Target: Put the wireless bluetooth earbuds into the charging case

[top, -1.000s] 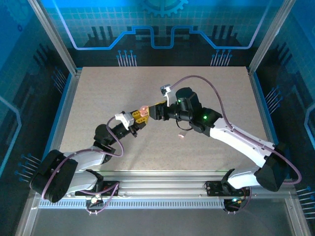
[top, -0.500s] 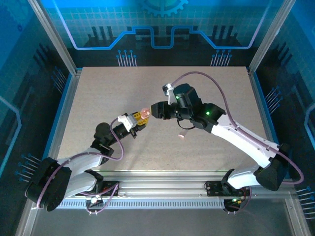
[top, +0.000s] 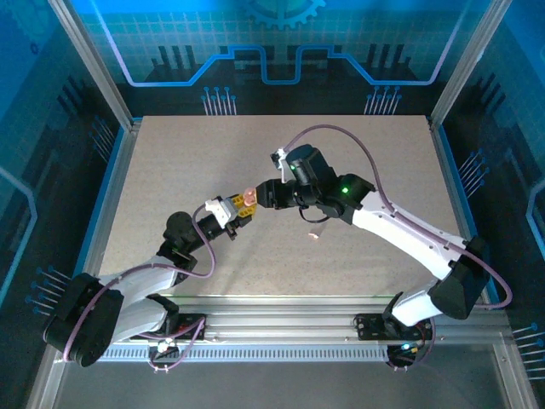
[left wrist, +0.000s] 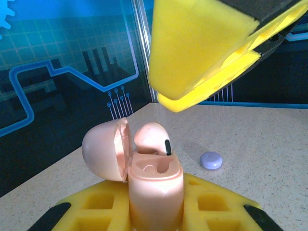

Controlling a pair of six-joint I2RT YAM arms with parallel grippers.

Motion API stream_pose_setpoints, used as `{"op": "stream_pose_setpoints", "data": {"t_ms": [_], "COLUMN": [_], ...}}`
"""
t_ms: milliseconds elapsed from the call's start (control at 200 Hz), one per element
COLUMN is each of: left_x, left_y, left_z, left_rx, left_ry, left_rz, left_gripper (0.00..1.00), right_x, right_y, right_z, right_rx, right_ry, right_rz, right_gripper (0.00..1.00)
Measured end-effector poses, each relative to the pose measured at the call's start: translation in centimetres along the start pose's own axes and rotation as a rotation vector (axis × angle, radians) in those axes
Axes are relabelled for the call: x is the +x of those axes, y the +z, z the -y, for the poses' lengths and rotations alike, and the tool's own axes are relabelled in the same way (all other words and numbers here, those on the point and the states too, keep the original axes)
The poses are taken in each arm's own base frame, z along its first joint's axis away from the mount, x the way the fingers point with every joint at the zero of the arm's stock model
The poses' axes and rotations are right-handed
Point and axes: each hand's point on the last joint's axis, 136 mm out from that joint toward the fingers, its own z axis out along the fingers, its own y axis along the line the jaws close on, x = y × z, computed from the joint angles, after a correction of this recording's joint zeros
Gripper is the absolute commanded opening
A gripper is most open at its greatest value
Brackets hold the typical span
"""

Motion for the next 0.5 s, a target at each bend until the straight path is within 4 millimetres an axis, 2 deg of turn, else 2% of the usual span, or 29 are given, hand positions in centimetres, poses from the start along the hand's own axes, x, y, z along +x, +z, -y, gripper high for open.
{"op": "stream_pose_setpoints", "data": {"t_ms": [500], "left_x": [-0.3], "left_y": [-0.1], "left_z": [0.0], "left_rx": [-0.001], "left_ry": [0.004], "left_rz": [0.006], "left_gripper": [0.22], "right_x": [0.6], "right_y": [1.5], "right_z": [-0.3], "right_rx": [-0.013], "right_ry": [-0.005], "right_rz": [-0.044], "right_gripper": [0.31]}}
